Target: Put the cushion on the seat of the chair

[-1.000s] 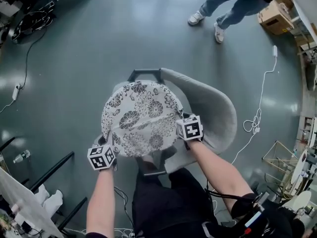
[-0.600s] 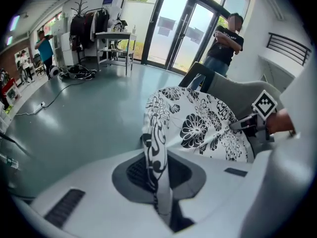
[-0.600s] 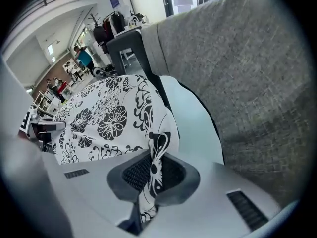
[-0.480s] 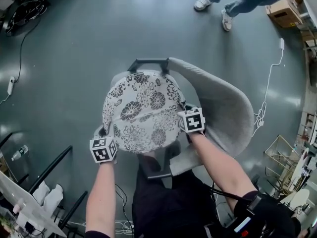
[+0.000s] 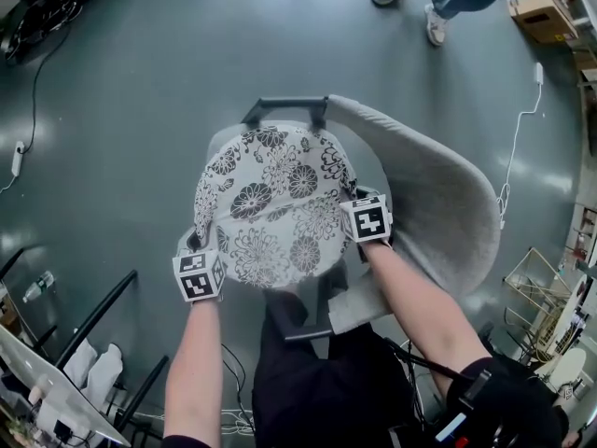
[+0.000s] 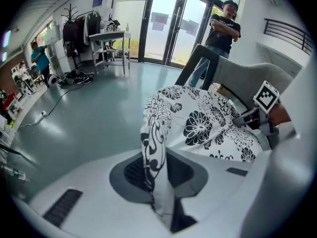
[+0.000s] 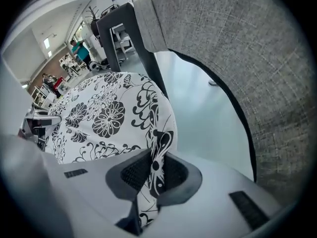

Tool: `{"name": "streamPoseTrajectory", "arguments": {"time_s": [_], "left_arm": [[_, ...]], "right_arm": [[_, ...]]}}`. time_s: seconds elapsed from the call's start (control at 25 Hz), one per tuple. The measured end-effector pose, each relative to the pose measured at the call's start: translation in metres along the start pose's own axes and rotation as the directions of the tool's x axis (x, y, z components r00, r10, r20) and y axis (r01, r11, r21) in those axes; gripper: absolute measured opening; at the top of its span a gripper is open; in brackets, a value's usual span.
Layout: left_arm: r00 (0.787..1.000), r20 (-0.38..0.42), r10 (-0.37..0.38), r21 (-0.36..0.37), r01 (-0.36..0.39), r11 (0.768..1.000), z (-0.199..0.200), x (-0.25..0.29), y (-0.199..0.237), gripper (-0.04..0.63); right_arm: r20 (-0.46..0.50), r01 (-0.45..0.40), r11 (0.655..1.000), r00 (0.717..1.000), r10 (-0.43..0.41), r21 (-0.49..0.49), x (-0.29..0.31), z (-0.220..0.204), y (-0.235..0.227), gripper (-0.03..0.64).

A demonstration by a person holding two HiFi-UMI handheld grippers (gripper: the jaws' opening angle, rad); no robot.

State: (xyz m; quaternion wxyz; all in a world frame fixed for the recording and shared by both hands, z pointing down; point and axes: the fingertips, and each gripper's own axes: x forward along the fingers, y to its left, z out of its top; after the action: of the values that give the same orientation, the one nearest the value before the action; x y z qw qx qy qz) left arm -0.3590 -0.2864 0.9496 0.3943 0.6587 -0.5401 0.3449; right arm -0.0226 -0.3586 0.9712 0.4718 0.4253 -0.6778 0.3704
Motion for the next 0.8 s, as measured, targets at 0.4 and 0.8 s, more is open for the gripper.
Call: {"name": "streamPoseTrajectory", "arguments": {"time_s": [0.4,0.8], "left_arm": [[0.998,0.057,0.018,0.024,-0.019,1.000,0.004,-0.001,0.003,0.071],[0.989,0.126,0.074,0.068,-0.083,0.994,0.017,-0.031,0.006,0.201]], "right_arm": [[0.006,0.034,0.999,0.999,-0.034,0.025,0.009,-0.001,-0.006,0.111],[0.094,0.062,0.997,0.993,-0.065,0.035,-0.029,0.018,-0.009,0.255]]}}
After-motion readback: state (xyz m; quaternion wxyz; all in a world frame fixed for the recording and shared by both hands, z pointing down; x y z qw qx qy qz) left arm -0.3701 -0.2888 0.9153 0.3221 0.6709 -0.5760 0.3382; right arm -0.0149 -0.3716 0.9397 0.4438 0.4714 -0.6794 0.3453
